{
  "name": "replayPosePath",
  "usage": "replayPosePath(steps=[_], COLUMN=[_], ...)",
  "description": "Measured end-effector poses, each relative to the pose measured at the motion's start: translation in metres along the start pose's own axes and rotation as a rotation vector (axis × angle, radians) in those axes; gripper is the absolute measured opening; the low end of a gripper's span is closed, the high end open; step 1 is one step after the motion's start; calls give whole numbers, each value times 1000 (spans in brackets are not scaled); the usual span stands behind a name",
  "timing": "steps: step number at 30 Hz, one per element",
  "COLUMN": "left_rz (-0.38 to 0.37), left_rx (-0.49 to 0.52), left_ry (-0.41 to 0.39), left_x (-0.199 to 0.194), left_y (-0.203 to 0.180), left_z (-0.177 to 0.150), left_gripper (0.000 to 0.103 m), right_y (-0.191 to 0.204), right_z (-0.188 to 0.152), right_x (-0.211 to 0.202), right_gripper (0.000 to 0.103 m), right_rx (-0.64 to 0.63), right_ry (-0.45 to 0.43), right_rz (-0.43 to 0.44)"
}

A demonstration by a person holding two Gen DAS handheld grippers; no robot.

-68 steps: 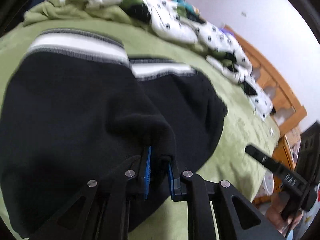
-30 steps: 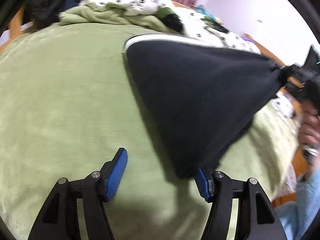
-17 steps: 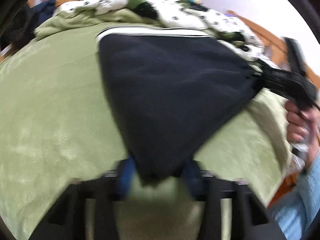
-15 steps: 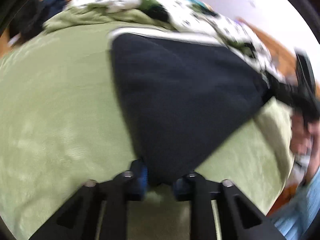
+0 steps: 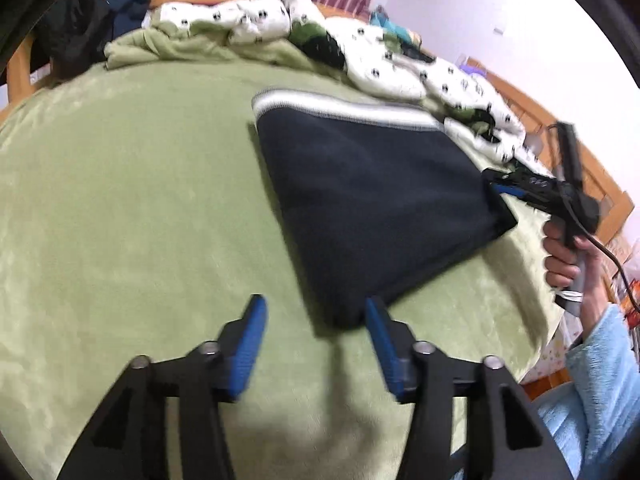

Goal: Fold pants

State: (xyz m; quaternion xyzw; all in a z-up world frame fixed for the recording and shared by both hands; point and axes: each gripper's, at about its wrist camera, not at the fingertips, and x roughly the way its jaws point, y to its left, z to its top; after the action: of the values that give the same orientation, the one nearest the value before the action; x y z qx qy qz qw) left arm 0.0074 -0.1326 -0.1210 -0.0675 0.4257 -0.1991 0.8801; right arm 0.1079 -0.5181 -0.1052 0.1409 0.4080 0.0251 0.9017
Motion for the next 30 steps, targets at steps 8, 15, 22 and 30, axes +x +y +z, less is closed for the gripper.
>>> replayPosePath(steps=[8, 15, 22, 30], left_rz=[-54, -204, -233, -208], left_rx=[-81, -249, -300, -220], left_ry=[2, 130, 113, 45], left_x=[63, 147, 151, 70], left_y=[16, 52, 43, 70], left_z=[85, 110, 122, 150], left_gripper=[61, 58, 21, 18], right_y=[-5, -30, -27, 58], right_z=[47, 36, 32, 26], right_x=[76, 102, 89, 42], right_gripper=[60, 63, 49, 21], right_rx=[22, 103, 158, 166], right_ry=[133, 175, 158, 101], right_rz=[-1, 130, 189, 305])
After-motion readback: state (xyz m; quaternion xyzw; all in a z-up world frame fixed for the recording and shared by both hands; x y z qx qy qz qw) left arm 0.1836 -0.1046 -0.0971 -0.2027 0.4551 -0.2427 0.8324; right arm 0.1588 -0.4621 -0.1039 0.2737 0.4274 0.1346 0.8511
